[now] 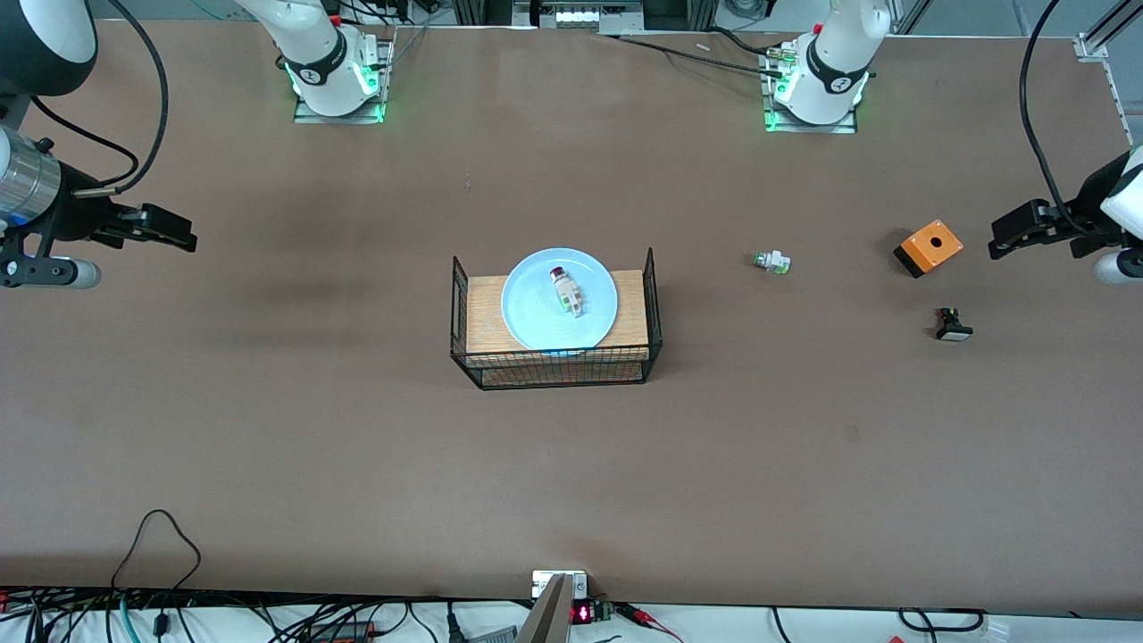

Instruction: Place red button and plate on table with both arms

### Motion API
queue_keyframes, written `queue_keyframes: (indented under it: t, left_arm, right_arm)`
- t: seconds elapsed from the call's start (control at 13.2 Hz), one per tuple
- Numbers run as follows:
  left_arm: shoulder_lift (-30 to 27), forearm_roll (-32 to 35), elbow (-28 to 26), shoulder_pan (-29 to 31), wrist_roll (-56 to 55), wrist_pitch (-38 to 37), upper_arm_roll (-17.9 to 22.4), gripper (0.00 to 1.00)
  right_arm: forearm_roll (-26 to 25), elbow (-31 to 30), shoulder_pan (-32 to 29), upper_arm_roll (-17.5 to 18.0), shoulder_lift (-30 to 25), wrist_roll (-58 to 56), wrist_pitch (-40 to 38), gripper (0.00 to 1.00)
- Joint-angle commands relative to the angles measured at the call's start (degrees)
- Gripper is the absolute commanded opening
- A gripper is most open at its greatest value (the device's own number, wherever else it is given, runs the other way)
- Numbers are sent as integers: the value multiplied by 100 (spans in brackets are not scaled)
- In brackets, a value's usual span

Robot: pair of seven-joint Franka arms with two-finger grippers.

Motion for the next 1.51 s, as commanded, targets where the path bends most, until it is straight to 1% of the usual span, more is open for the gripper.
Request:
queue_keyframes:
  t: [0.0, 0.76, 0.98, 1.13, 1.21, 1.28, 1.44]
  left_arm:
    - [-192, -111, -134, 26, 36, -73, -11, 100]
    - [-174, -102, -143, 17, 44, -100, -20, 100]
    - [-174, -93, -134, -53, 35, -197, -99, 100]
    - [-174, -102, -90, -45, -17, -371, -466, 100]
    - [-166, -111, -90, -53, -139, -399, -573, 100]
    - [-131, -119, -90, -53, -288, -399, -791, 100]
    - [-34, -434, -107, -62, -631, -416, -1117, 100]
  right_arm:
    - [-59, 150, -19, 41, 49, 32, -92, 100]
    - [-59, 141, -37, 41, 49, 32, -91, 100]
    - [-59, 141, -36, 41, 49, 23, -91, 100]
    - [-59, 141, -37, 32, 49, 23, -91, 100]
    - [-59, 141, -37, 41, 49, 23, -91, 100]
    - [-59, 150, -37, 41, 49, 23, -91, 100]
    - [-59, 150, -45, 32, 49, 23, -91, 100]
